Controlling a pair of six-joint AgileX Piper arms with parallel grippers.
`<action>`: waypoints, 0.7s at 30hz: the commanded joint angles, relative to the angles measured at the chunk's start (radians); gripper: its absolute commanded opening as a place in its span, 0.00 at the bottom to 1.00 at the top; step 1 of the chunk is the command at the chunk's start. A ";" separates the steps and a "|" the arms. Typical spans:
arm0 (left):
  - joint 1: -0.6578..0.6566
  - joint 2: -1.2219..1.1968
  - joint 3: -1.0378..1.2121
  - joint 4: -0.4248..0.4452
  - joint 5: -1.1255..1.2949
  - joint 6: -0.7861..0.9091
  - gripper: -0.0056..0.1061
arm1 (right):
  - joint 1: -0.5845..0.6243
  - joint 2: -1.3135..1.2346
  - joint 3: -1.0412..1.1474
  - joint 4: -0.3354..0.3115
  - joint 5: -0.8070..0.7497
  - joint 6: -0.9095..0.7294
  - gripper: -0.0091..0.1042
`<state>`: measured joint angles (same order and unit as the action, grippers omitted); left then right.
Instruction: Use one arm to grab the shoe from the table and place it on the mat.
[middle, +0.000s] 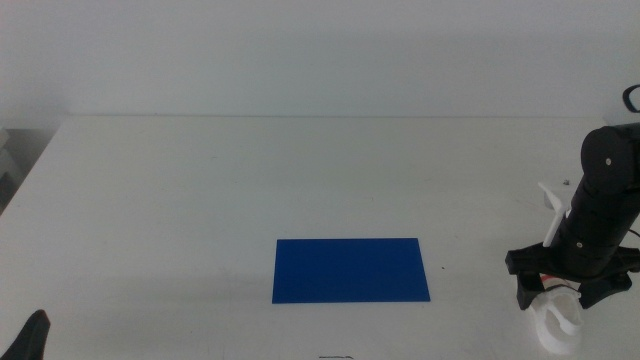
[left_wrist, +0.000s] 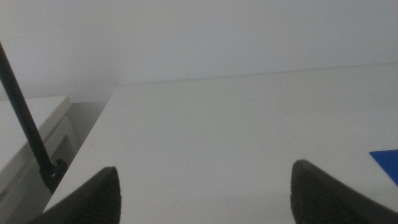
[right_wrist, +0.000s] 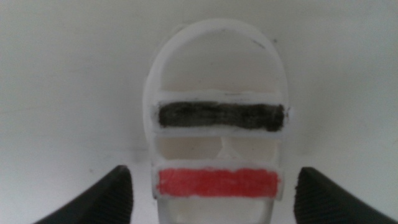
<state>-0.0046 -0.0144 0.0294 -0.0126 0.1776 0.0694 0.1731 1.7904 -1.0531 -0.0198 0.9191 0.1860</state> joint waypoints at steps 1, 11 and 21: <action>-0.004 -0.019 -0.003 -0.009 -0.083 -0.015 0.89 | 0.002 -0.026 -0.028 -0.016 0.007 -0.002 0.62; -0.004 -0.019 -0.003 -0.009 -0.083 -0.015 0.89 | 0.041 -0.054 -0.097 -0.026 0.127 0.034 0.07; -0.004 -0.019 -0.003 -0.009 -0.083 -0.015 0.89 | 0.263 0.054 -0.475 -0.074 0.338 0.216 0.07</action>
<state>-0.0046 -0.0144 0.0294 -0.0126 0.1776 0.0694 0.4081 1.8564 -1.4500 -0.0850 1.2035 0.3745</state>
